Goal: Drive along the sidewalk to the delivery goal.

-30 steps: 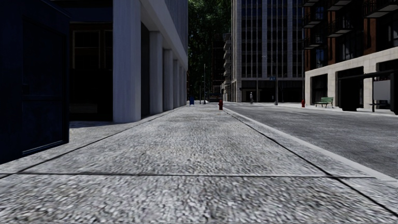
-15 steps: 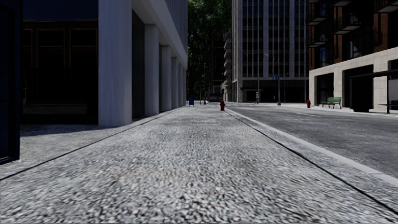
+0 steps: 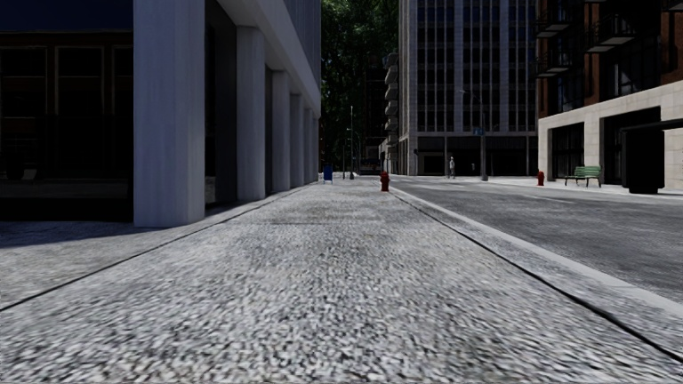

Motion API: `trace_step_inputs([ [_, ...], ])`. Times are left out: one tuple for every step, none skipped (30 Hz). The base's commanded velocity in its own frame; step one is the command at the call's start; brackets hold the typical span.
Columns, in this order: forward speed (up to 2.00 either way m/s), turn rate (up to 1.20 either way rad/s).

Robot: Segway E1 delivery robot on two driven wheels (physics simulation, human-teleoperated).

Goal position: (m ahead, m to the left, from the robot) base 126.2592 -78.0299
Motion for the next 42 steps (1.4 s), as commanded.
trace_step_inputs([
  [2.0, 0.0],
  [2.0, 0.0],
  [2.0, 0.0],
  [2.0, 0.0],
  [2.0, 0.0],
  [2.0, 0.0],
  [2.0, 0.0],
  [2.0, 0.0],
  [2.0, 0.0],
  [2.0, 0.0],
  [2.0, 0.0],
  [2.0, 0.0],
  [2.0, 0.0],
  [2.0, 0.0],
  [2.0, 0.0],
  [2.0, 0.0],
  [2.0, 0.0],
  [2.0, 0.0],
  [2.0, 0.0],
  [2.0, 0.0],
  [2.0, 0.0],
  [2.0, 0.0],
  [2.0, 0.0],
  [2.0, 0.0],
  [2.0, 0.0],
  [2.0, 0.0],
  [2.0, 0.0],
  [2.0, 0.0],
  [2.0, 0.0],
  [2.0, 0.0],
  [2.0, 0.0],
  [2.0, 0.0],
  [2.0, 0.0],
  [2.0, 0.0],
  [2.0, 0.0],
  [2.0, 0.0],
  [2.0, 0.0],
  [2.0, 0.0],
  [2.0, 0.0],
  [2.0, 0.0],
  [2.0, 0.0],
  [2.0, 0.0],
])
